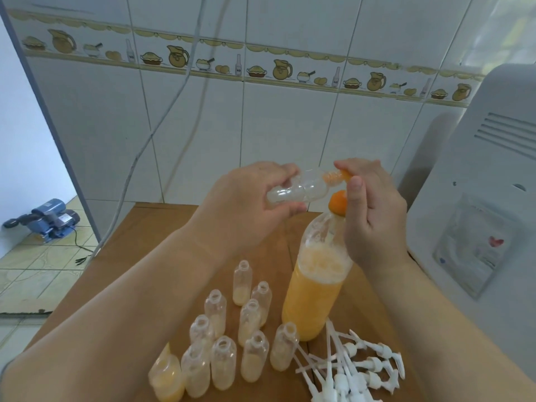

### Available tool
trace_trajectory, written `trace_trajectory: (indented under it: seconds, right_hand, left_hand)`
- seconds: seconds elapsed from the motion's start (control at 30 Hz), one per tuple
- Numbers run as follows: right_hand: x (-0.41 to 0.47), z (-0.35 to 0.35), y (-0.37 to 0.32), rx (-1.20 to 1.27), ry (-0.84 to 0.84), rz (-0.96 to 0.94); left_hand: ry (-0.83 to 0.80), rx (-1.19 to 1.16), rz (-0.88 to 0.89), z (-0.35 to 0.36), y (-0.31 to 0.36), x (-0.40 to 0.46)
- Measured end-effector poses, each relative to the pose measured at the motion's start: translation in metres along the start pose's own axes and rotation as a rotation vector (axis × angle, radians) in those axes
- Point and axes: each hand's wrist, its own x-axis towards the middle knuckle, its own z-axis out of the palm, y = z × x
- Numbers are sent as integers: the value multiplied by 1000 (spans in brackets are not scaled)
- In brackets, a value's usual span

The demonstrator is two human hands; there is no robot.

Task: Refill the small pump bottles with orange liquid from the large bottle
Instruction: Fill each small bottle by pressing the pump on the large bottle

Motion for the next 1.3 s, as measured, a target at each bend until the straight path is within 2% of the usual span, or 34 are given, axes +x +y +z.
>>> trace_trajectory:
  seconds: [0.17,0.37,0.6,0.73,0.83,0.93,1.07,1.17,1.3]
  right_hand:
    - [-13,11,4,-19,51,35]
    - [-3,2,-4,-61,-79,69]
    - [-15,10,-7,-33,88,52]
    - [-17,13,-3,-31,11,83]
    - [-11,5,-6,-45,-44,76]
    - [-10,1,-9,-29,29,47]
    - [-18,12,-3,-9,113,24]
    - [-21,16,-1,-13,83,12]
    - [-10,8,-6,-15,15,33]
  left_hand:
    - [-66,20,-10,9,1,-2]
    - [-64,102,23,-2,2,1]
    - [-112,120,43,1,4,1]
    - [-161,127,17,0,1,0]
    - [-128,129,28,-5,1,1]
    - [-93,97,47,-5,5,0]
    - [-140,91,24,4,3,-2]
    - [-192,98,-12,4,-1,-3]
    - [-159,123,12,-6,2,-1]
